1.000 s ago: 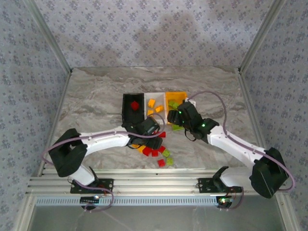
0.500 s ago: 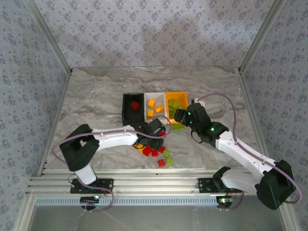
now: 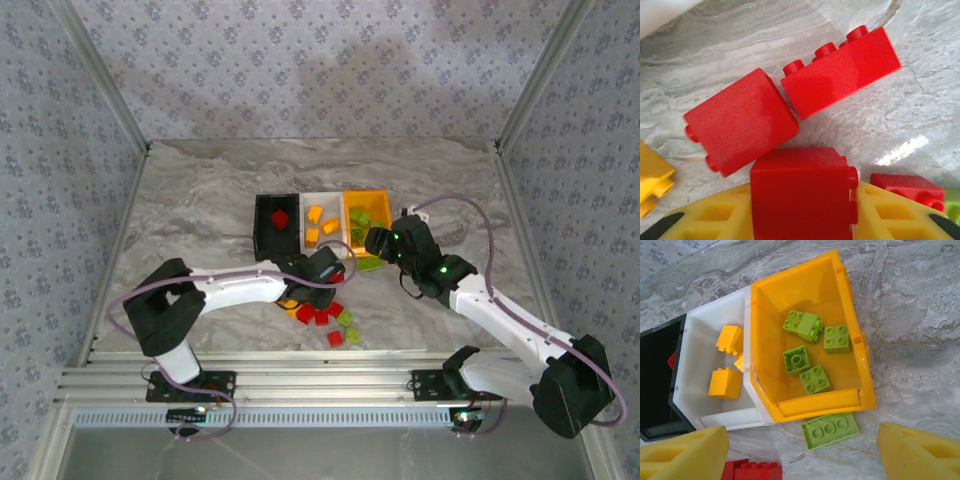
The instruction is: Sort the legos into containers by color
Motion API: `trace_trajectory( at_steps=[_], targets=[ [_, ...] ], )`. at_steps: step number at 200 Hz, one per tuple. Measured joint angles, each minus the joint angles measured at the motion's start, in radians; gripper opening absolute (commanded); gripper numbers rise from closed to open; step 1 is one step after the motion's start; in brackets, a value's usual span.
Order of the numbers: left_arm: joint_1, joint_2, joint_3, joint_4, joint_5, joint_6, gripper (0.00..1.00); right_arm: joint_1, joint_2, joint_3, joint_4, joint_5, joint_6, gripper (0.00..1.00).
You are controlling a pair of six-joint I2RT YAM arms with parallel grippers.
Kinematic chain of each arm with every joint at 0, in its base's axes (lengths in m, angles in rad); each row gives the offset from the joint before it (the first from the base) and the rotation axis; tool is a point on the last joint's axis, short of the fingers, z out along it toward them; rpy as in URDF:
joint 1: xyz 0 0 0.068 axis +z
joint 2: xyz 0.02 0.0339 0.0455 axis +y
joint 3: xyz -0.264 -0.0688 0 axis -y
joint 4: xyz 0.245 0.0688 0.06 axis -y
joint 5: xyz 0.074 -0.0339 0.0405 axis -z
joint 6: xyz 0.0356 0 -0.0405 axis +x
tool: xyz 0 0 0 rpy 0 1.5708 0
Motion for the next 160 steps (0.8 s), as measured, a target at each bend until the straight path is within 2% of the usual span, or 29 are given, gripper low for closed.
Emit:
trace_trajectory(
  at_steps=[40, 58, 74, 98, 130, 160],
  targets=[
    [0.023, -0.228, -0.034, -0.032, -0.049, -0.008, 0.37, -0.002, -0.002, -0.006, 0.000, 0.000, 0.003, 0.80],
    [0.109, -0.316, -0.035, -0.032, -0.062, -0.008, 0.37, -0.002, -0.002, -0.008, 0.001, 0.000, 0.003, 0.80],
    [0.229, -0.354, -0.036, -0.024, -0.076, -0.007, 0.38, -0.002, -0.002, -0.011, 0.002, 0.000, 0.003, 0.80],
    [0.367, -0.287, -0.003, -0.014, -0.076, -0.005, 0.37, -0.002, -0.002, -0.017, 0.002, 0.000, 0.008, 0.80],
    [0.452, -0.106, 0.105, 0.010, -0.058, 0.000, 0.40, -0.003, -0.002, -0.021, 0.000, -0.004, 0.012, 0.80],
    [0.491, -0.013, 0.138, 0.021, -0.035, -0.008, 0.64, 0.001, -0.007, -0.035, 0.000, -0.025, 0.015, 0.81]
  ],
)
